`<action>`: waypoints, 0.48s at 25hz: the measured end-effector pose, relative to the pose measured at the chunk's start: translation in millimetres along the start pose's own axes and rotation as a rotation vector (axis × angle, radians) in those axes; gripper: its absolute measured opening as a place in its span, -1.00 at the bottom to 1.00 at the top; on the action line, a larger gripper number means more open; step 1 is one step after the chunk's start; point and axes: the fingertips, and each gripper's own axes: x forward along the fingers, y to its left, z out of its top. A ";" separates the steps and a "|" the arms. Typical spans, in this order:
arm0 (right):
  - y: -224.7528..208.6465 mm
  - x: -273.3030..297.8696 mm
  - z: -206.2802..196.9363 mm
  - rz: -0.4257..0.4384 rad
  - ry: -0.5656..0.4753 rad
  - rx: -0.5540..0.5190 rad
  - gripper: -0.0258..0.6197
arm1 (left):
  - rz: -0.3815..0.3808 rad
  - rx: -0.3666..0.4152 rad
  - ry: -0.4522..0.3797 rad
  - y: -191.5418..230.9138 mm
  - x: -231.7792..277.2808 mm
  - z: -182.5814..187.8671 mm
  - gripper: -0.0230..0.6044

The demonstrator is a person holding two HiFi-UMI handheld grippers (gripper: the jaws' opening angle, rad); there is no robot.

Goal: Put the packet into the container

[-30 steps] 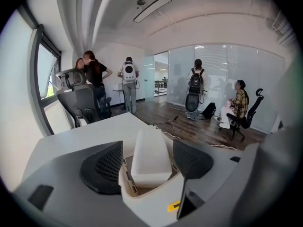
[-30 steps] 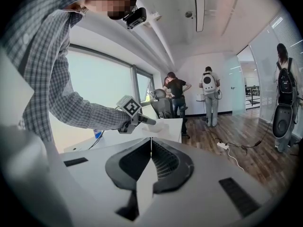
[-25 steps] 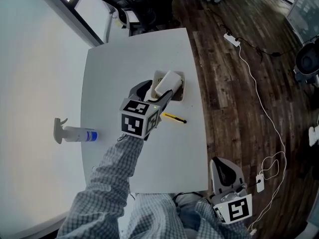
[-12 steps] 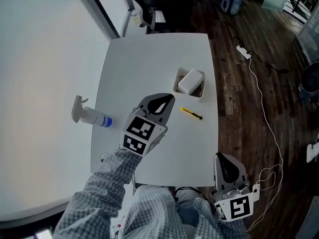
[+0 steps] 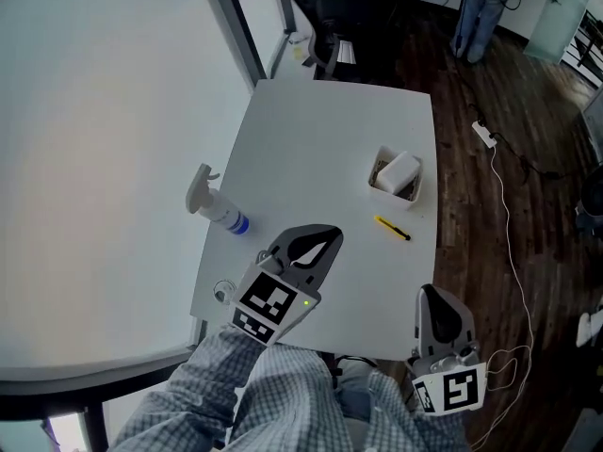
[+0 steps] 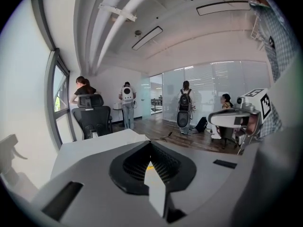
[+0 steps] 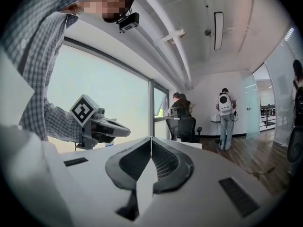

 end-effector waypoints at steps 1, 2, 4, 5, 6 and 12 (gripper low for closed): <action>0.5 1.5 2.0 0.001 -0.004 -0.002 -0.87 | 0.012 -0.008 -0.001 0.1 -7.7 -1.9 -0.90; 1.2 3.1 3.8 0.004 -0.006 -0.008 -0.87 | 0.027 -0.015 0.000 0.4 -14.8 -4.3 -0.90; 3.6 6.3 6.4 0.014 -0.006 -0.023 -0.87 | 0.057 -0.032 0.003 1.0 -27.3 -9.4 -0.90; 5.4 7.9 7.5 0.021 -0.006 -0.030 -0.87 | 0.069 -0.043 0.002 0.3 -32.9 -11.2 -0.90; 7.7 9.5 8.5 0.028 -0.006 -0.037 -0.87 | 0.076 -0.055 -0.001 -1.5 -38.2 -12.4 -0.90; 25.1 22.2 12.0 0.075 0.003 -0.059 -0.87 | 0.089 -0.100 -0.009 -12.8 -62.9 -18.5 -0.90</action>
